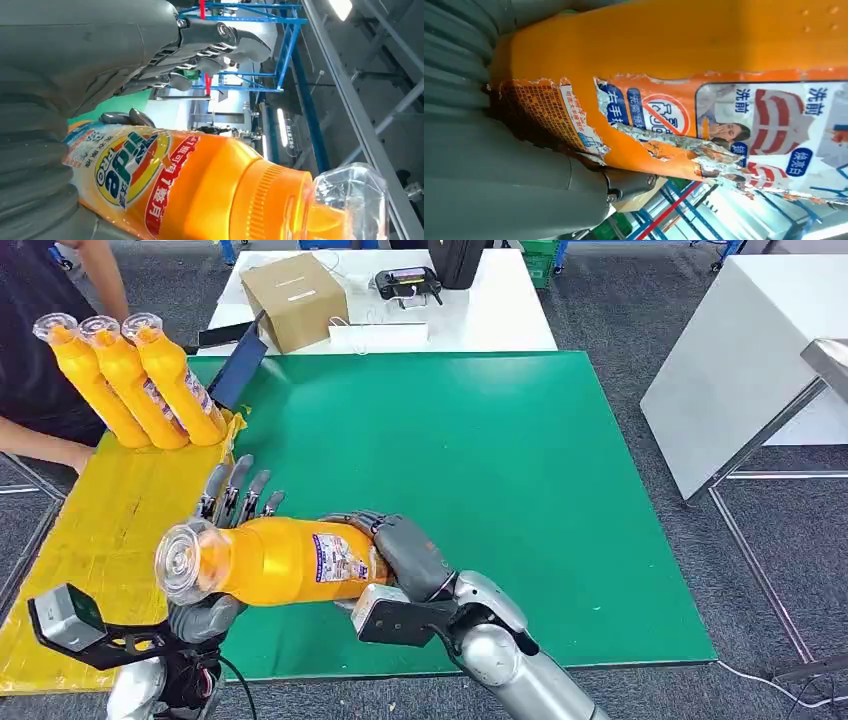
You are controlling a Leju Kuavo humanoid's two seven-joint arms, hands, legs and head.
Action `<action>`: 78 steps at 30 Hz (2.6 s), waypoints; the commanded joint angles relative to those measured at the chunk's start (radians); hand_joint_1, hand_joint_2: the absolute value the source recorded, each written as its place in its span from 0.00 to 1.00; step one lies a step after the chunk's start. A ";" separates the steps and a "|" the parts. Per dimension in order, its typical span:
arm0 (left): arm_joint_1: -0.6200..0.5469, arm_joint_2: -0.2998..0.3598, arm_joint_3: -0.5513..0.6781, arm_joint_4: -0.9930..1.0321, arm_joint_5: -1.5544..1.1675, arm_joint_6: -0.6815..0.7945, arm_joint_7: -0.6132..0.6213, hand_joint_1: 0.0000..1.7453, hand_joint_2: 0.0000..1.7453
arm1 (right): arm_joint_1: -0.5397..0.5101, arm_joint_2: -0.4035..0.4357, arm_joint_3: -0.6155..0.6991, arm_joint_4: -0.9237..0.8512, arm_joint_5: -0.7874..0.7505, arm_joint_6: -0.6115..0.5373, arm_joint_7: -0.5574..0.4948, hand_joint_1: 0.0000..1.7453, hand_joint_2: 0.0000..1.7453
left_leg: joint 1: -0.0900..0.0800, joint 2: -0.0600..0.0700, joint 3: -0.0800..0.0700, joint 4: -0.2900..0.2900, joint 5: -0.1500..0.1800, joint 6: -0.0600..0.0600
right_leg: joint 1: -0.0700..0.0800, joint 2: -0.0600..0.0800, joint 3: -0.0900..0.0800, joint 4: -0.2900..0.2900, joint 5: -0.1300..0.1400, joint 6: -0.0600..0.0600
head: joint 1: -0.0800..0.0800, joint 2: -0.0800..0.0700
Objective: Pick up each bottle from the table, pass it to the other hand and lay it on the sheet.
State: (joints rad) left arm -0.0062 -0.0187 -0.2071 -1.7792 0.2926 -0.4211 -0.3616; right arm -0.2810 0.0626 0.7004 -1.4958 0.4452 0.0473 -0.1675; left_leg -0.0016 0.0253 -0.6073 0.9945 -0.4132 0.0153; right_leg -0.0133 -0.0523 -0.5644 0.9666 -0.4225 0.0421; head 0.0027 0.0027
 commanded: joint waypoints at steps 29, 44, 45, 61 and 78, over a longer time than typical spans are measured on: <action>-0.084 0.025 -0.063 0.062 -0.141 0.016 -0.015 0.00 1.00 | -0.134 0.068 -0.016 0.257 0.040 -0.035 0.047 1.00 1.00 | 0.001 0.000 0.004 0.000 -0.001 -0.001 | 0.001 0.005 0.003 0.000 -0.001 -0.001 | 0.000 0.000; -0.168 0.024 0.002 0.146 -0.248 0.085 -0.017 0.00 1.00 | -0.149 0.077 0.178 0.222 0.074 0.028 0.050 1.00 1.00 | 0.002 -0.002 0.003 0.000 -0.001 -0.002 | 0.001 0.004 0.004 0.000 -0.001 -0.002 | 0.000 0.000; -0.177 0.028 0.006 0.159 -0.265 0.092 -0.015 0.00 1.00 | -0.151 0.078 0.193 0.219 0.074 0.032 0.050 1.00 1.00 | 0.001 -0.001 0.002 0.000 -0.001 -0.001 | 0.001 0.004 0.003 0.000 -0.001 -0.001 | 0.000 0.000; -0.196 0.038 0.050 0.225 -0.373 0.103 -0.048 1.00 1.00 | -0.174 0.061 0.280 0.182 0.046 0.048 0.065 1.00 1.00 | 0.002 -0.002 0.003 0.000 -0.001 -0.002 | 0.001 0.004 0.003 0.000 -0.001 -0.002 | 0.000 0.000; -0.182 0.031 0.072 0.208 -0.361 0.089 -0.063 1.00 1.00 | -0.160 0.034 0.254 0.179 0.050 0.043 0.067 1.00 1.00 | 0.002 -0.003 0.004 0.000 -0.002 -0.002 | 0.001 0.004 0.004 0.000 -0.002 -0.002 | 0.000 0.000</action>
State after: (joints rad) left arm -0.1424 0.0160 -0.1785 -1.6472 -0.0683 -0.3323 -0.4360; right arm -0.4316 0.1392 0.8640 -1.3127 0.4902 0.0713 -0.0797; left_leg -0.0012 0.0254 -0.6085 0.9945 -0.4128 0.0149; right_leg -0.0129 -0.0523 -0.5656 0.9668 -0.4223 0.0420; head 0.0027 0.0027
